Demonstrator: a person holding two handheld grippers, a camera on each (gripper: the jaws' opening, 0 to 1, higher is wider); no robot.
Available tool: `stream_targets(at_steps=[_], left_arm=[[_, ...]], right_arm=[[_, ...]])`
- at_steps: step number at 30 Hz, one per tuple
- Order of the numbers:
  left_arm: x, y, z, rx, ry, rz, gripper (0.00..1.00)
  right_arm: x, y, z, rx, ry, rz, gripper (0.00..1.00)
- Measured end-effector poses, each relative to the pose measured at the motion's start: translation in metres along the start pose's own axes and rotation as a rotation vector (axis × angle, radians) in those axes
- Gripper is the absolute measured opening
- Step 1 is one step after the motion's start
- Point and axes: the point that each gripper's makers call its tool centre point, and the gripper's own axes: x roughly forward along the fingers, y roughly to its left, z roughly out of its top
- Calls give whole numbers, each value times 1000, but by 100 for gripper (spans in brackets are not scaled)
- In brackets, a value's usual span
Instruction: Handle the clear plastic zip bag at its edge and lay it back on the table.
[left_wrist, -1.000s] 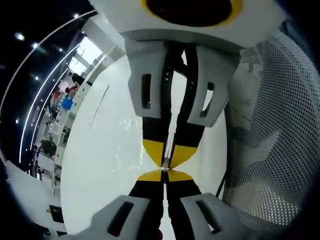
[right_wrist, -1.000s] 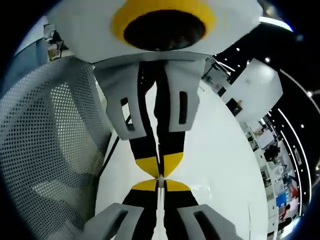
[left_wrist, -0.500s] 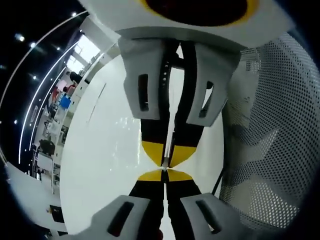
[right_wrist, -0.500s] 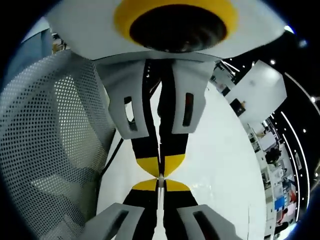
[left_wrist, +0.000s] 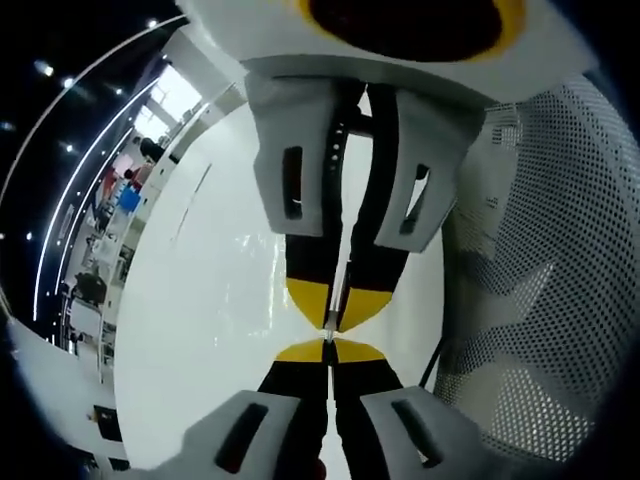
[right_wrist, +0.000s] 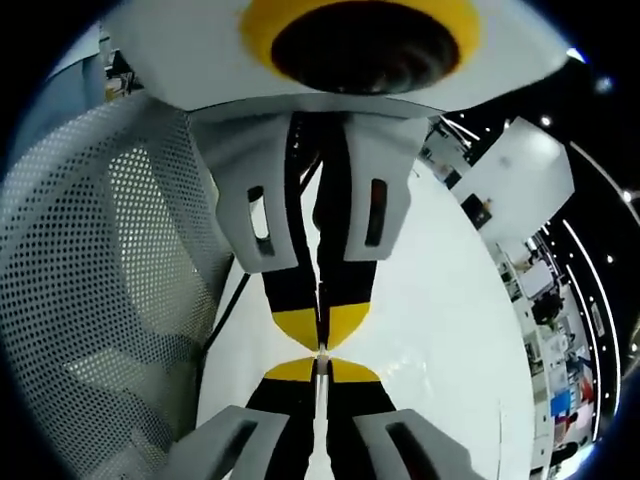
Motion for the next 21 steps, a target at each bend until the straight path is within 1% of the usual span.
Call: stream_targets(at_steps=[8, 21], left_arm=[[3, 2, -3, -7, 1, 5, 0], [3, 2, -1, -9, -4, 5, 0]], right_arm=[[1, -2, -2, 19, 4, -4, 0], [0, -3, -7, 26, 19, -11, 0]])
